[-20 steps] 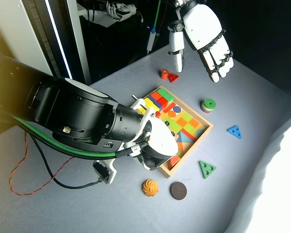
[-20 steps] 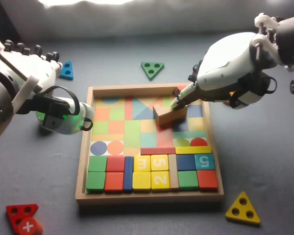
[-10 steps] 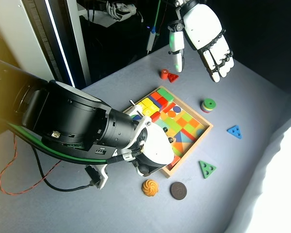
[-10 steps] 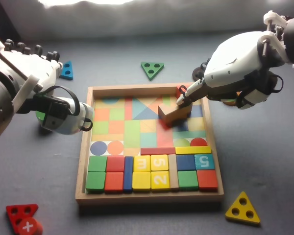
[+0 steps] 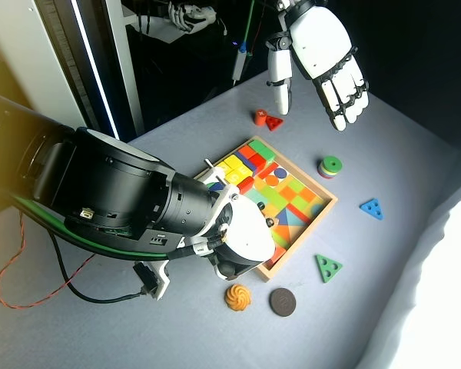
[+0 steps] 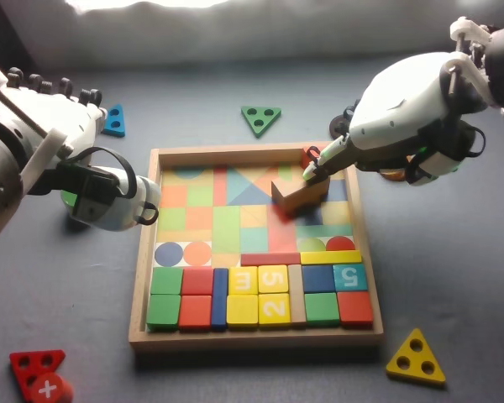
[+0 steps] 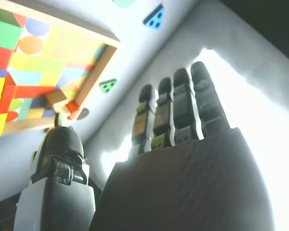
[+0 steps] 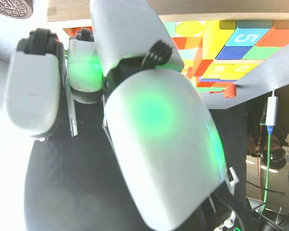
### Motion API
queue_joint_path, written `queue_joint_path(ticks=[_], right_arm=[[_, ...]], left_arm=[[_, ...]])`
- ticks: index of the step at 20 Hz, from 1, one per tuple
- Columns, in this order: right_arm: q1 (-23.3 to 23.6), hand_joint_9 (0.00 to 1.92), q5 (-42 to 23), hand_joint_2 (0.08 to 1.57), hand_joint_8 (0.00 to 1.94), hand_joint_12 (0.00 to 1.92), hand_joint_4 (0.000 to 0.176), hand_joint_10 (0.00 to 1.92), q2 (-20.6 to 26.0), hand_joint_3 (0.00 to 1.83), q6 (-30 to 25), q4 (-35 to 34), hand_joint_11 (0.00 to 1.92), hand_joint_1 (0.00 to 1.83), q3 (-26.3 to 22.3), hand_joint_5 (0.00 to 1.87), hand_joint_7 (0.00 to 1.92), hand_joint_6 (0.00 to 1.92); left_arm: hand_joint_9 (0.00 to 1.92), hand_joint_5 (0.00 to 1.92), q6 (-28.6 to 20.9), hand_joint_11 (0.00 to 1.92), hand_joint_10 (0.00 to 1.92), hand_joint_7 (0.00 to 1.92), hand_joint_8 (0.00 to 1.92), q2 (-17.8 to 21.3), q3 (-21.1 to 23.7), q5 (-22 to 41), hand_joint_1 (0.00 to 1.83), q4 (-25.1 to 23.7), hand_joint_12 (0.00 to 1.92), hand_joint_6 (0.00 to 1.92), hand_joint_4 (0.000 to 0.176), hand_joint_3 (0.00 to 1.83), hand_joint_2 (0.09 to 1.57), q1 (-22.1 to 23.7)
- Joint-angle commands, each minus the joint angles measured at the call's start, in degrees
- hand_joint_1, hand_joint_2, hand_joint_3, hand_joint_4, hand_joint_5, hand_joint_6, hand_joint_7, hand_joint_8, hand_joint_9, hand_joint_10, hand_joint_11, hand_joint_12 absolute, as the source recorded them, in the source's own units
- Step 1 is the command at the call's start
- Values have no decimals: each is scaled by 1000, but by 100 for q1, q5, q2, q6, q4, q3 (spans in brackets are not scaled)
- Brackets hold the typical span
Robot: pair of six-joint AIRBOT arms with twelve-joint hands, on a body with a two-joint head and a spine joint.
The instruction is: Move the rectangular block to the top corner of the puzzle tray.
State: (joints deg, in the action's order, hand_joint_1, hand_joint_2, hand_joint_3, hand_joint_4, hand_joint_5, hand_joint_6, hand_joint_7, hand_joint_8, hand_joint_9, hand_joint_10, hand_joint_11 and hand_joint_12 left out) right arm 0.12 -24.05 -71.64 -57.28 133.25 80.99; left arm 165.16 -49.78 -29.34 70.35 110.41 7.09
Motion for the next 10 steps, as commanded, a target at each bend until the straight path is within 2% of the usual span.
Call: queue_joint_path(ticks=[1,4,5,6,8,10], right_arm=[[100,1480,245,1138,1941,1921,0,1921,47,0,28,-72,1662,1831,20,277,1148,0],[211,1459,245,1145,1941,1921,0,1921,17,0,125,-74,1638,1831,21,265,1046,16],[241,1437,245,1153,1941,1921,0,1921,16,0,164,-75,1615,1818,21,338,1011,35],[257,1428,245,1153,1941,1921,0,1921,17,0,213,-77,1610,1824,22,348,1020,33],[263,1410,249,1167,1941,1921,0,1921,19,3,355,-78,1610,1831,33,255,1012,3],[272,1423,250,1173,1936,1921,0,1921,18,5,434,-79,1617,1831,88,279,1002,7]], left_arm=[[19,67,13,0,1,30,3,67,17,83,2,-488,38,4,0,2,1278,58],[29,62,13,6,6,31,4,67,17,83,35,-487,49,2,0,0,1271,58],[24,58,13,0,3,26,1,67,17,83,22,-485,46,0,0,0,1274,58],[12,39,13,0,1,14,1,67,17,82,15,-484,8,1,0,2,1279,58],[28,39,13,22,9,24,8,67,17,82,26,-484,10,5,0,2,1280,58],[6,50,13,4,2,11,1,67,17,82,50,-481,1,8,0,1,1279,60]])
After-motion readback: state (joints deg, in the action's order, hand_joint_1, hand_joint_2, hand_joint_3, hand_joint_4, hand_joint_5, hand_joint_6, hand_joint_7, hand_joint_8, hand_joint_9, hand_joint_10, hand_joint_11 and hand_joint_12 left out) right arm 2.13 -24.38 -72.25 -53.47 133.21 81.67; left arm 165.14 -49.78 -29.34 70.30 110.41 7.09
